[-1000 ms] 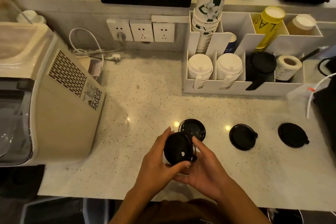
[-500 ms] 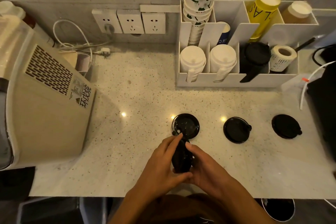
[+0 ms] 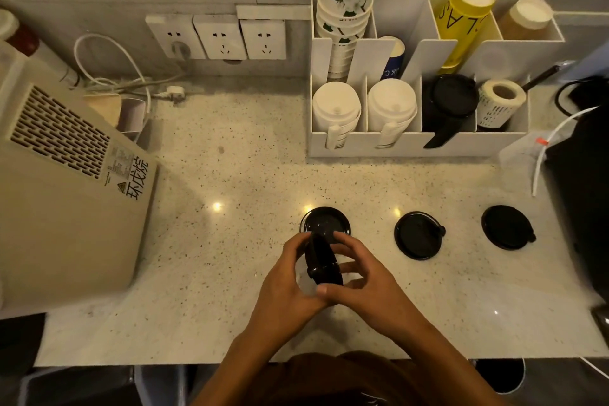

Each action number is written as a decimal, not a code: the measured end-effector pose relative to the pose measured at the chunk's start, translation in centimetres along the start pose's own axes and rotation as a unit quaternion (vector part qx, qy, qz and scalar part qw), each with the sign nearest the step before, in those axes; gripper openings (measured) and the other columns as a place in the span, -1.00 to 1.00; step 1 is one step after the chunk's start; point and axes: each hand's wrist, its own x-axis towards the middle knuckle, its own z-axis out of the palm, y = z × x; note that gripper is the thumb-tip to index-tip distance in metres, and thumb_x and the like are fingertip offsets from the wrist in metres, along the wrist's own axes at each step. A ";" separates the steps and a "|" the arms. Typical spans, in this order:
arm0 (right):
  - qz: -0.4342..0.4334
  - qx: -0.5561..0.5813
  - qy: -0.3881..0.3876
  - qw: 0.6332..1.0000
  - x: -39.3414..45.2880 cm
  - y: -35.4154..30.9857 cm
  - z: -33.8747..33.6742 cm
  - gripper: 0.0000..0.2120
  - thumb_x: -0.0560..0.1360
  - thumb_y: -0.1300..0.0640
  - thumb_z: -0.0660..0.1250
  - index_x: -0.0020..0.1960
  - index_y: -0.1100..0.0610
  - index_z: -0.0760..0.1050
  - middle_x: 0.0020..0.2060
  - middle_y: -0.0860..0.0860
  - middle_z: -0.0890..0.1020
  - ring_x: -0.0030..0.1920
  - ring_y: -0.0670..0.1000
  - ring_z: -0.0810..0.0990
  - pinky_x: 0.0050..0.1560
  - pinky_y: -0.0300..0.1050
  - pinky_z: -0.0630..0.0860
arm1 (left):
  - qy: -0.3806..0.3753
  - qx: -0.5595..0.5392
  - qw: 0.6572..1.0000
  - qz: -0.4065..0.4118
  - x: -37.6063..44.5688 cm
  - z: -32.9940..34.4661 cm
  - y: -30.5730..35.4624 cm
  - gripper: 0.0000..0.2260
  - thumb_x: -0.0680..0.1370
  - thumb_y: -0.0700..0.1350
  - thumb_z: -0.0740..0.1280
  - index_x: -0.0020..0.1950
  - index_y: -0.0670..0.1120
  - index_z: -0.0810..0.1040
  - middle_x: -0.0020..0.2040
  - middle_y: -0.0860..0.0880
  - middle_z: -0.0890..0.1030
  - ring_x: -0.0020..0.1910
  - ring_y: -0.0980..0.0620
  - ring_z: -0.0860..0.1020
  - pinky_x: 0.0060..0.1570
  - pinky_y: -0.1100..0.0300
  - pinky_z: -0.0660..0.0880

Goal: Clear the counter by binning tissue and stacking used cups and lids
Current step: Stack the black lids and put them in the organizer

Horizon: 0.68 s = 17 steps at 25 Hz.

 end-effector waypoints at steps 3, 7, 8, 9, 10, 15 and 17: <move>-0.033 -0.023 0.012 0.999 0.9 -0.2 -0.7 -0.17 0.26 -0.24 0.49 0.46 -0.35 0.22 0.27 -0.36 0.47 0.20 -0.27 0.51 0.07 -0.31 0.54 | -0.002 -0.003 1.000 0.005 1.1 -0.1 0.4 -0.24 0.28 0.29 0.53 0.32 0.55 0.14 0.32 0.42 0.39 0.28 0.46 0.41 0.17 0.57 0.34; -0.072 -0.100 0.043 0.991 2.4 -0.2 -0.9 -0.21 0.30 -0.23 0.44 0.47 -0.33 0.21 0.31 -0.36 0.43 0.28 -0.26 0.43 0.19 -0.35 0.45 | -0.005 0.014 0.999 0.030 2.8 -0.4 0.5 -0.24 0.30 0.33 0.52 0.39 0.47 0.19 0.32 0.41 0.44 0.31 0.31 0.46 0.24 0.45 0.39; -0.080 -0.125 0.063 0.987 2.9 -0.1 -0.9 -0.22 0.30 -0.23 0.44 0.46 -0.31 0.21 0.32 -0.31 0.42 0.30 -0.24 0.42 0.23 -0.31 0.43 | -0.001 0.027 0.999 0.040 3.4 -0.5 0.1 -0.24 0.32 0.32 0.52 0.42 0.44 0.19 0.34 0.42 0.42 0.34 0.34 0.43 0.26 0.48 0.35; -0.085 -0.157 0.088 0.980 3.5 0.1 -0.9 -0.21 0.30 -0.25 0.44 0.47 -0.28 0.20 0.34 -0.25 0.42 0.32 -0.21 0.40 0.26 -0.27 0.41 | 0.003 0.048 0.998 0.043 4.1 -0.7 -0.3 -0.19 0.33 0.32 0.52 0.45 0.42 0.14 0.39 0.43 0.37 0.38 0.39 0.35 0.28 0.52 0.28; -0.083 -0.195 0.111 0.971 4.2 0.3 -1.0 -0.18 0.30 -0.27 0.42 0.49 -0.22 0.19 0.36 -0.19 0.41 0.33 -0.16 0.38 0.29 -0.21 0.40 | 0.004 0.074 0.997 0.036 4.6 -0.8 -0.8 -0.10 0.32 0.33 0.52 0.50 0.40 0.04 0.46 0.40 0.29 0.43 0.41 0.26 0.33 0.51 0.19; -0.076 -0.352 0.141 0.922 6.7 1.1 -0.3 -0.10 0.32 -0.30 0.42 0.55 -0.08 0.16 0.41 -0.02 0.38 0.35 0.03 0.31 0.28 -0.03 0.44 | -0.012 0.106 0.994 0.012 6.1 -0.8 -3.8 0.10 0.30 0.38 0.50 0.53 0.38 -0.27 0.62 0.14 0.13 0.55 0.16 0.17 0.48 0.10 0.21; -0.078 -0.378 0.148 0.911 7.4 1.4 0.1 -0.11 0.33 -0.28 0.43 0.54 -0.06 0.18 0.41 -0.01 0.39 0.34 0.04 0.32 0.25 -0.03 0.45 | -0.004 0.104 0.994 0.022 6.6 -0.3 -4.1 0.09 0.32 0.35 0.50 0.50 0.41 -0.31 0.62 0.08 0.16 0.56 0.09 0.19 0.50 0.05 0.23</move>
